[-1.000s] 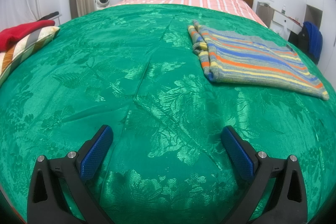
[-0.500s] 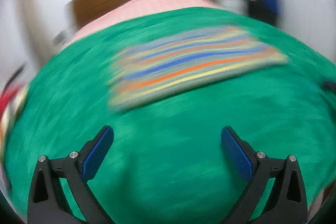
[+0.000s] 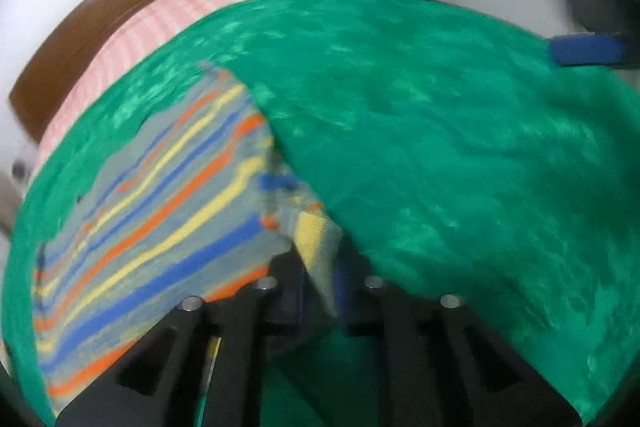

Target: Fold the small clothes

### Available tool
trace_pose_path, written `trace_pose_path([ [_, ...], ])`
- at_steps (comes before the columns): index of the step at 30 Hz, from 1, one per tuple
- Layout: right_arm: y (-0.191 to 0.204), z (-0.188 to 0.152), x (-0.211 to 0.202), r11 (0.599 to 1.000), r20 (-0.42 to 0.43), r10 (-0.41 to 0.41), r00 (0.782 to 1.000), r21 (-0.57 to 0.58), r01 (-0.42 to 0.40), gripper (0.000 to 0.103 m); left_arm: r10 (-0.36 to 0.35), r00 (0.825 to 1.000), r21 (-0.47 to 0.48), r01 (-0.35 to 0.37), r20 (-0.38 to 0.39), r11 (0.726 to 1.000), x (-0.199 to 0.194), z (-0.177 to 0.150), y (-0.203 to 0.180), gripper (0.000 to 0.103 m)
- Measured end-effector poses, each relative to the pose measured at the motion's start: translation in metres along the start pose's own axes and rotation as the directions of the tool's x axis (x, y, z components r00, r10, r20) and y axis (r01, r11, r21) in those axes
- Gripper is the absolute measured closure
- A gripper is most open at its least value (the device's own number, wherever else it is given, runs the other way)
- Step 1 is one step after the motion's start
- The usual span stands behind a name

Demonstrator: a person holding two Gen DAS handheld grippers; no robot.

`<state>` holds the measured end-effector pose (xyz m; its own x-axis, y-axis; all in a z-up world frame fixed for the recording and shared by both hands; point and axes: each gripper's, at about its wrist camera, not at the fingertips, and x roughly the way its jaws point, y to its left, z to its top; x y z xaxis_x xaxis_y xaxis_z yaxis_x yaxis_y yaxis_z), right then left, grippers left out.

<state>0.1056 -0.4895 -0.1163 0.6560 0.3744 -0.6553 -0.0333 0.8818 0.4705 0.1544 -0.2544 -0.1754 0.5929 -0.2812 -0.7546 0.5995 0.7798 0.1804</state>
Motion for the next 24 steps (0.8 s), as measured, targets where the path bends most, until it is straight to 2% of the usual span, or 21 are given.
trace_pose_path([
  [3,-0.006,0.043,0.059,0.993,-0.092,0.11,0.99,0.049,-0.106,0.021,-0.098,0.994,-0.114,0.102,0.04,0.988,-0.015,-0.011,0.024,0.095],
  [5,-0.004,0.065,0.11,0.979,-0.159,0.195,0.968,0.094,-0.181,0.025,-0.136,0.989,-0.157,0.143,0.054,0.977,-0.023,-0.015,0.032,0.095],
  [6,-0.004,0.074,0.142,0.965,-0.193,0.245,0.95,0.146,-0.219,0.028,-0.152,0.987,-0.177,0.16,0.061,0.971,-0.025,-0.018,0.036,0.095],
  [8,-0.002,0.082,0.183,0.947,-0.213,0.281,0.936,0.218,-0.234,0.031,-0.179,0.981,-0.226,0.192,0.074,0.955,-0.031,-0.024,0.048,0.095],
  [9,0.0,0.086,0.202,0.942,-0.211,0.282,0.936,0.248,-0.228,0.033,-0.188,0.979,-0.248,0.201,0.077,0.948,-0.033,-0.026,0.054,0.096],
  [11,0.008,0.093,0.232,0.915,-0.197,0.328,0.924,0.31,-0.259,0.047,-0.2,0.976,-0.291,0.218,0.089,0.932,-0.04,-0.031,0.07,0.096],
  [12,0.015,0.097,0.241,0.914,-0.209,0.334,0.919,0.311,-0.262,0.071,-0.206,0.974,-0.313,0.226,0.098,0.922,-0.043,-0.032,0.076,0.096],
  [13,0.024,0.1,0.244,0.926,-0.217,0.311,0.925,0.287,-0.244,0.092,-0.207,0.972,-0.339,0.233,0.112,0.911,-0.051,-0.037,0.088,0.096],
  [14,0.04,0.106,0.243,0.95,-0.215,0.261,0.941,0.231,-0.211,0.092,-0.203,0.971,-0.365,0.237,0.13,0.9,-0.061,-0.043,0.099,0.096],
  [15,0.058,0.11,0.24,0.964,-0.219,0.237,0.946,0.171,-0.202,0.092,-0.199,0.969,-0.391,0.241,0.147,0.888,-0.07,-0.05,0.111,0.096],
  [17,0.105,0.114,0.232,0.974,-0.229,0.229,0.946,0.05,-0.223,0.092,-0.185,0.965,-0.458,0.251,0.184,0.853,-0.091,-0.068,0.145,0.096],
  [20,0.175,0.11,0.234,0.964,-0.26,0.235,0.937,-0.062,-0.259,0.092,-0.155,0.965,-0.563,0.251,0.214,0.788,-0.113,-0.102,0.192,0.096],
  [24,0.254,0.086,0.277,0.95,-0.325,0.227,0.918,-0.133,-0.283,0.092,-0.095,0.977,-0.673,0.2,0.189,0.713,-0.124,-0.148,0.245,0.096],
])
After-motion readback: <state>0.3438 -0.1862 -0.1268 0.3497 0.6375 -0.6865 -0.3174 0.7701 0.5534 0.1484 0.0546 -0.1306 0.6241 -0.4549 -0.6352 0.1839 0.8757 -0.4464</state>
